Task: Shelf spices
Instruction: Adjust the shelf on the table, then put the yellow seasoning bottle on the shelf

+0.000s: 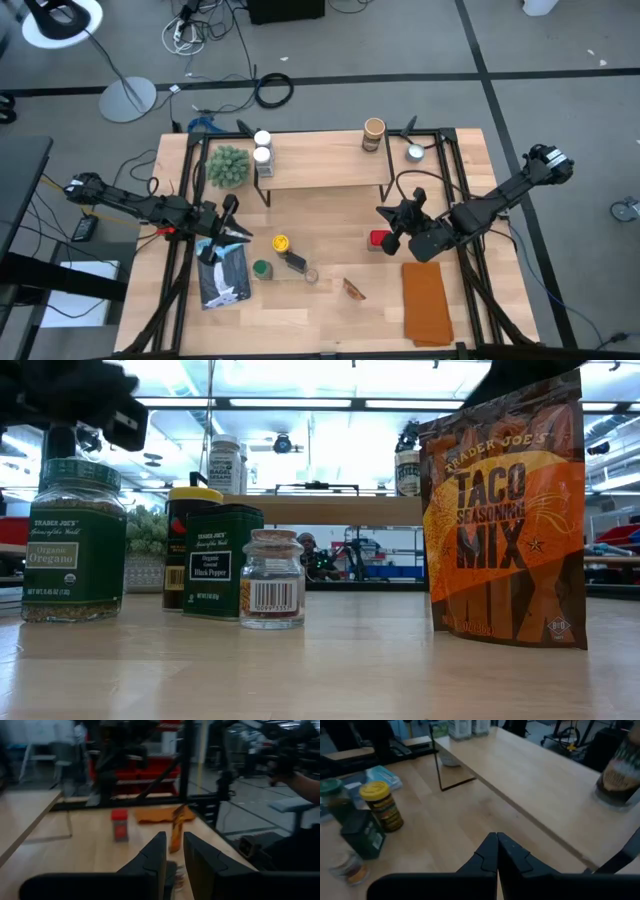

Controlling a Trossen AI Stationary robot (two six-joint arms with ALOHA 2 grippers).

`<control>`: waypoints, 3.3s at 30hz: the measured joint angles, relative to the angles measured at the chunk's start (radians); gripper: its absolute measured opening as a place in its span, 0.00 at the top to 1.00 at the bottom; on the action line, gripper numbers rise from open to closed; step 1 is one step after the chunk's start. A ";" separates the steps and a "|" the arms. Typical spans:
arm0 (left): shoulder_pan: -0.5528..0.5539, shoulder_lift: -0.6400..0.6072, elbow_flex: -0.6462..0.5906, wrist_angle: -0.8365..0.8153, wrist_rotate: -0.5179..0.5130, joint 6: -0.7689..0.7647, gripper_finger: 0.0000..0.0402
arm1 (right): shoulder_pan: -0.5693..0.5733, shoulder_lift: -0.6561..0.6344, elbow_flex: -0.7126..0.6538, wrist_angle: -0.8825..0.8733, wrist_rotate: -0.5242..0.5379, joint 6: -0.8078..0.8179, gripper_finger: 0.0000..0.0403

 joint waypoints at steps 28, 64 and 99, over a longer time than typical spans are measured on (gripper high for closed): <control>0.000 0.028 0.068 -0.042 -0.514 -0.107 0.84 | -0.029 0.012 -0.141 0.329 -0.010 -0.151 0.99; 0.208 0.311 0.134 -0.257 -0.766 -0.375 1.00 | -0.030 0.012 -0.141 0.327 -0.010 -0.169 0.99; 0.331 0.468 0.134 -0.017 -0.611 -0.250 1.00 | -0.028 0.012 -0.141 0.326 -0.035 -0.170 1.00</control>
